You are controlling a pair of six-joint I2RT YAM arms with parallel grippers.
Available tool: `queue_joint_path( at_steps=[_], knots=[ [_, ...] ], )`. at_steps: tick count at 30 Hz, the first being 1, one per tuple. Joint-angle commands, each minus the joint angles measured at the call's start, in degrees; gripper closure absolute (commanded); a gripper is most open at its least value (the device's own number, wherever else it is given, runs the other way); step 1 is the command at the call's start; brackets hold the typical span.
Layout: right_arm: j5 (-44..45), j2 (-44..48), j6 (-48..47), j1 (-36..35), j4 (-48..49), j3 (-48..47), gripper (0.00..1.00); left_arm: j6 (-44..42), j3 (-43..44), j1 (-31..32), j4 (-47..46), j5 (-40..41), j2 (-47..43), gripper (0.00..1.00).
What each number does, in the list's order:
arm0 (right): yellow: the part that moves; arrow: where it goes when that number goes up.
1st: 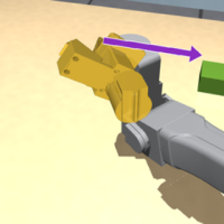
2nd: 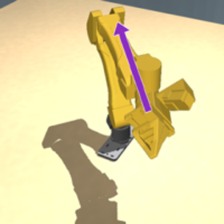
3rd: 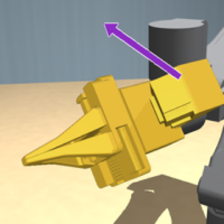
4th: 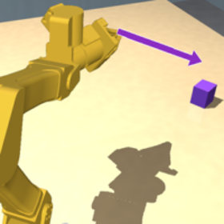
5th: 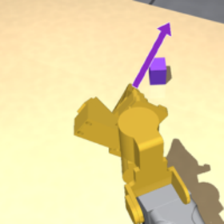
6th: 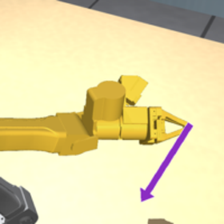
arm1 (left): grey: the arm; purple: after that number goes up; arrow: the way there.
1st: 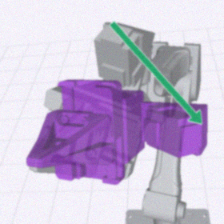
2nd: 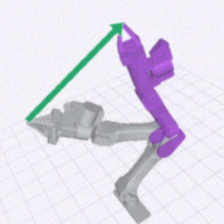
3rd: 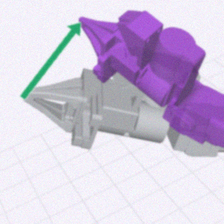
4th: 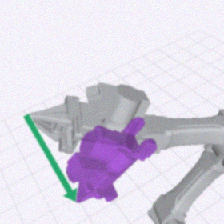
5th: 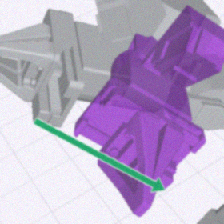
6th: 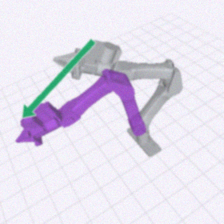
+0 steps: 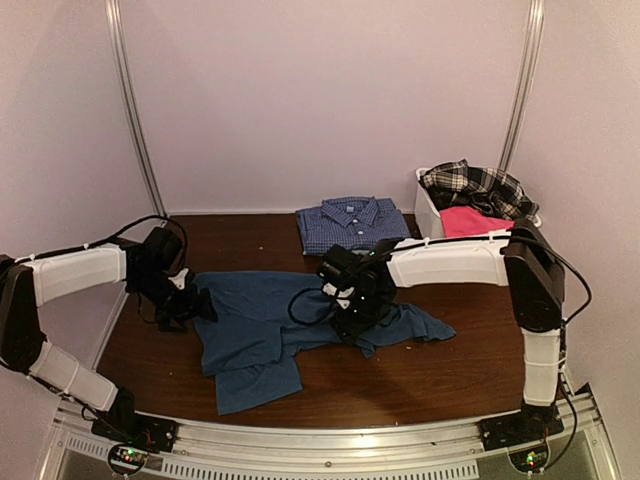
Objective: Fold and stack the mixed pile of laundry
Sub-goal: Pick up the crumpled T-shirt from the center of the board.
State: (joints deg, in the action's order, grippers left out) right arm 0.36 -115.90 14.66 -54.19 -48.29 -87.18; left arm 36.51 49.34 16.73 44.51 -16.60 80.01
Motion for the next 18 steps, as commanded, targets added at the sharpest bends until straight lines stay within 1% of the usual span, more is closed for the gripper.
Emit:
queue_joint_path(
  at_steps=[1, 2, 3, 4, 6, 8, 10, 13, 16, 18],
  knots=[
    [13.42, -1.54, -1.24, 0.14, -5.03, -2.85, 0.45, 3.68, -3.67, 0.58, -1.93, -1.32, -3.63, 0.12],
    [14.24, -1.23, -1.5, 0.22, -5.8, -3.46, 0.65, 4.04, -4.13, 0.58, -1.89, -1.24, -4.05, 0.12],
    [14.65, -0.26, -1.63, 0.29, -6.57, -4.22, 0.8, 4.42, -4.63, 0.58, -1.91, -1.49, -4.54, 0.13],
    [14.13, 2.1, -1.77, 0.37, -6.93, -4.83, 0.9, 4.6, -5.0, 0.58, -1.89, -1.68, -4.92, 0.13],
    [11.33, 6.88, -1.68, 0.85, -6.68, -5.92, 1.0, 4.63, -5.69, 0.6, -1.8, -2.13, -5.67, 0.16],
    [7.06, 11.72, -1.02, 2.53, -5.74, -5.66, 1.0, 4.41, -6.53, 0.79, -1.8, -3.08, -6.36, 0.18],
    [1.11, 15.63, 0.25, 6.1, -5.33, -4.08, 1.0, 4.32, -7.55, 1.43, -1.93, -3.97, -7.14, 0.19],
    [-7.65, 20.71, 1.65, 12.84, -2.63, 2.31, 1.0, 4.31, -9.07, 3.31, -2.47, -4.67, -8.14, 0.19],
    [-16.21, 23.55, 2.31, 19.28, 0.96, 9.65, 1.0, 5.37, -11.06, 5.33, -5.08, -6.81, -8.35, 0.17],
    [-18.89, 24.73, 2.37, 22.07, 2.0, 13.3, 1.0, 6.48, -12.16, 6.7, -7.3, -7.92, -7.85, 0.17]
  ],
)
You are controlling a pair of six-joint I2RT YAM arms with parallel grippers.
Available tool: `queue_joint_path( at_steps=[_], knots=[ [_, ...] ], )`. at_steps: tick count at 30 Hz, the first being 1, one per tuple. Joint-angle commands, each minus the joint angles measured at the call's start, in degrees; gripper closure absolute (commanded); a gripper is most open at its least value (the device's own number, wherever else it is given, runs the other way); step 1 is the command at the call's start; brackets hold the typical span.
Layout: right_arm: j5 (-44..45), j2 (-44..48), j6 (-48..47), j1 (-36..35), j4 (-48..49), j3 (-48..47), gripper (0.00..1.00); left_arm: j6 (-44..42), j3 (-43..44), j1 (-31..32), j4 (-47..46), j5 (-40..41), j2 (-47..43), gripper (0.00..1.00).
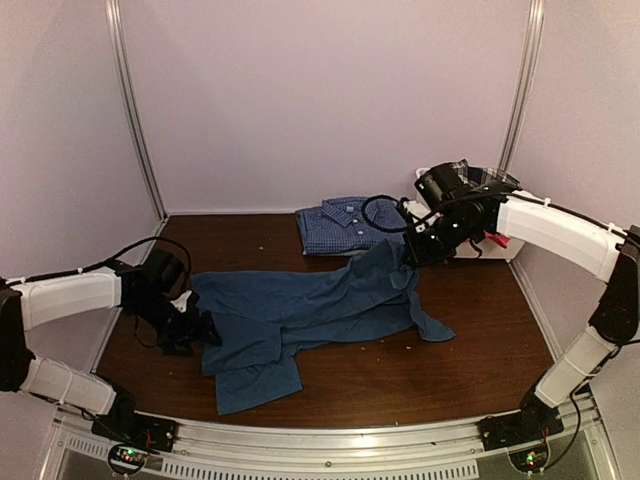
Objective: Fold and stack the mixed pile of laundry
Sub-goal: Pick up the crumpled T-shirt from the center of the board.
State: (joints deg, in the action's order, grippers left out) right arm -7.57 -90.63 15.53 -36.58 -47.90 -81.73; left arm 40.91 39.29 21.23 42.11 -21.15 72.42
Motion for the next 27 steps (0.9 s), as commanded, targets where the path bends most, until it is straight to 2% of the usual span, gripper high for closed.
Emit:
queue_joint_path(
  at_steps=[1, 3, 4, 6, 7, 11, 16, 20, 23, 24, 26, 27],
  knots=[
    [-11.06, -0.18, 1.31, 5.18, 1.77, 9.43, 1.0, 2.56, -2.45, 2.81, -6.41, -3.67, 0.25, 0.17],
    [-10.56, 0.15, 0.64, 6.44, 2.06, 11.72, 1.0, 3.2, -2.84, 3.46, -8.91, -4.55, 1.4, 0.2],
    [-10.3, 0.08, 0.5, 6.92, 2.38, 12.72, 1.0, 3.5, -3.01, 3.68, -10.37, -5.35, 1.81, 0.25],
    [-10.21, -0.61, 0.32, 7.88, 3.24, 14.45, 1.0, 3.6, -2.68, 3.73, -11.6, -5.75, 2.23, 0.41],
    [-9.87, -1.03, 0.25, 8.23, 3.52, 15.03, 1.0, 3.36, -2.01, 3.73, -11.6, -5.69, 2.09, 0.5],
    [-7.37, -2.36, -0.76, 9.44, 3.06, 15.51, 0.99, 2.23, 4.59, 3.3, -8.15, -3.52, 0.39, 1.0],
    [-5.86, -3.07, -3.78, 12.12, 1.42, 13.48, 0.99, 0.49, 16.91, 1.1, -4.19, -4.2, -0.1, 1.0],
    [-4.34, -2.4, -8.35, 12.78, -2.9, 13.13, 0.99, -0.5, 26.81, -4.16, -0.6, -5.22, 1.4, 1.0],
    [-4.71, -0.47, -7.81, 13.86, -2.48, 15.73, 0.97, -0.78, 32.8, -6.85, 0.14, -5.47, 2.67, 1.0],
    [-3.27, -0.81, -7.3, 13.94, -3.19, 15.33, 0.9, -1.04, 34.51, -6.9, 0.64, -5.08, 3.56, 1.0],
    [0.64, -2.8, -6.51, 13.91, -5.19, 12.88, 0.61, -0.18, 35.83, -6.98, -0.36, -5.7, 5.18, 1.0],
    [1.14, -2.8, -6.18, 13.9, -4.77, 11.85, 0.55, 0.51, 35.81, -7.12, -1.45, -5.97, 6.02, 1.0]
  ],
)
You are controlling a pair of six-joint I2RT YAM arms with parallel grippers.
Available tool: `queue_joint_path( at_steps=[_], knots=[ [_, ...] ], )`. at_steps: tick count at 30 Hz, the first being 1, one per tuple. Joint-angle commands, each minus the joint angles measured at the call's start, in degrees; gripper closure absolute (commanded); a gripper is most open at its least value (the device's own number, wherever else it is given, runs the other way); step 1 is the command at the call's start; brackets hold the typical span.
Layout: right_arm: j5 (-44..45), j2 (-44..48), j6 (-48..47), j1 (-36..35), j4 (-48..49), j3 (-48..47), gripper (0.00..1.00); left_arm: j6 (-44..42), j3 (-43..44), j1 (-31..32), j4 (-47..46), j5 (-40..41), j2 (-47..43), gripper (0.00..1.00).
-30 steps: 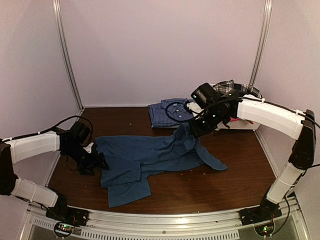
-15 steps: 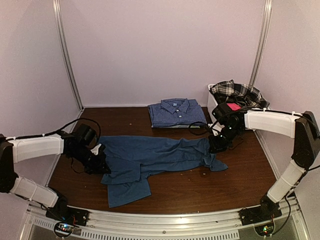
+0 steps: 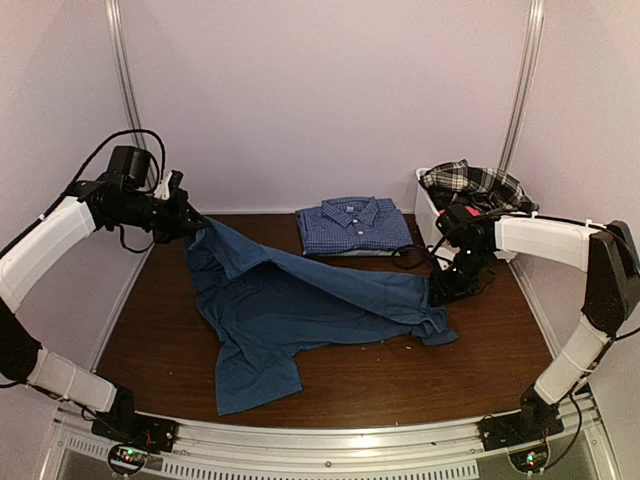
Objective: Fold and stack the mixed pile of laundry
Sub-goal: Pick up the crumpled T-shirt from the center of the board.
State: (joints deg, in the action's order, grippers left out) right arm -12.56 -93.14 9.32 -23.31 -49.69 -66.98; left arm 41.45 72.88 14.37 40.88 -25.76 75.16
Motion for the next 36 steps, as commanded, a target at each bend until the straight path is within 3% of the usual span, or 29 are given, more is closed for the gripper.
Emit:
queue_joint_path(
  at_steps=[1, 7, 17, 30, 36],
  knots=[
    [5.69, 0.58, 0.06, 0.51, -1.57, -3.65, 0.53, 0.7, 2.01, -0.35, -1.17, -1.55, 4.09, 1.0],
    [0.85, 6.25, -4.09, -3.89, 6.78, -4.65, 0.43, 3.29, 3.93, -2.24, -5.34, -0.82, 9.11, 1.0],
    [1.71, 0.75, -12.77, -16.48, 5.2, -6.24, 0.44, 0.71, 15.3, -12.3, 0.78, 1.28, 17.51, 1.0],
    [-3.01, -4.29, -13.48, -31.57, 9.32, -6.54, 0.52, 0.33, 18.51, -12.88, 0.24, -0.19, 22.48, 1.0],
    [6.28, -12.72, -8.45, -31.64, 9.08, -10.13, 0.48, -0.04, 18.29, -12.88, 0.33, -0.96, 22.42, 1.0]
  ],
)
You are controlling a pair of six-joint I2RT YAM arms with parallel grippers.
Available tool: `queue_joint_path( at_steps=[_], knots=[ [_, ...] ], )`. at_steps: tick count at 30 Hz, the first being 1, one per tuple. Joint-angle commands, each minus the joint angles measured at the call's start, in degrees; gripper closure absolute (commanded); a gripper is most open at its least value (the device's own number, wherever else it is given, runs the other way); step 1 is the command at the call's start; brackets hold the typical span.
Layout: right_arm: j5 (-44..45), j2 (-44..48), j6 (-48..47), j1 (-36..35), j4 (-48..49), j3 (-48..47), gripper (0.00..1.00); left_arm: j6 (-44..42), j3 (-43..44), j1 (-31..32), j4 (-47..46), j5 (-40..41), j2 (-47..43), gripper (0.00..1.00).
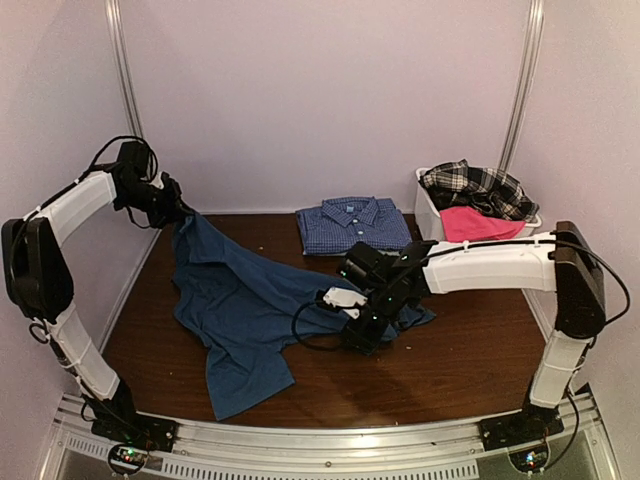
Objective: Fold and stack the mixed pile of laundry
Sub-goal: Pick up the crumpled T-shirt from the center of the board.
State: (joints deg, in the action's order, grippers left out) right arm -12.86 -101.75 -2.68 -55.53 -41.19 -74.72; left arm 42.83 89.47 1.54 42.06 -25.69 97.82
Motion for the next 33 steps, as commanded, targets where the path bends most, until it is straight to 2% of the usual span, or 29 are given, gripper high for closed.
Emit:
queue_joint_path(
  at_steps=[1, 5, 11, 16, 19, 21, 23, 24, 33],
  knots=[
    [8.42, -5.26, 5.01, 0.59, 0.34, -3.23, 0.48, -1.51, 1.55, -0.05, -0.84, -1.05, -0.3, 1.0],
    [17.26, -8.53, 8.92, 0.68, -1.0, -6.52, 0.46, -1.78, 0.96, -0.05, -0.67, -1.25, -0.63, 1.0],
    [28.66, -9.69, 12.59, 2.14, -3.25, -7.23, 0.3, -2.2, 0.01, -0.05, -0.15, -0.15, -1.65, 1.0],
    [29.08, -10.95, 12.1, 5.15, -3.08, -5.86, 0.31, -2.24, -0.51, -0.05, -0.15, -0.09, -2.1, 1.0],
    [26.87, -11.17, 11.28, 6.59, -3.51, -6.19, 0.53, -2.4, -0.69, -0.09, -0.14, -0.39, -2.12, 1.0],
    [24.75, -9.56, 10.58, 6.91, -3.9, -6.64, 0.77, -2.61, -0.78, -0.05, -0.03, -0.39, -2.51, 1.0],
    [22.0, -6.5, 10.01, 6.92, -4.05, -6.6, 0.96, -2.9, -0.91, -0.05, 0.36, -0.13, -3.03, 1.0],
    [20.99, -4.55, 10.15, 6.97, -4.04, -6.15, 1.0, -3.01, -1.13, -0.05, 0.45, -0.11, -3.46, 1.0],
    [9.03, 10.93, 10.17, 6.85, -5.89, -2.28, 1.0, -3.66, -4.01, -0.05, 1.03, -0.01, -8.99, 1.0]
  ],
)
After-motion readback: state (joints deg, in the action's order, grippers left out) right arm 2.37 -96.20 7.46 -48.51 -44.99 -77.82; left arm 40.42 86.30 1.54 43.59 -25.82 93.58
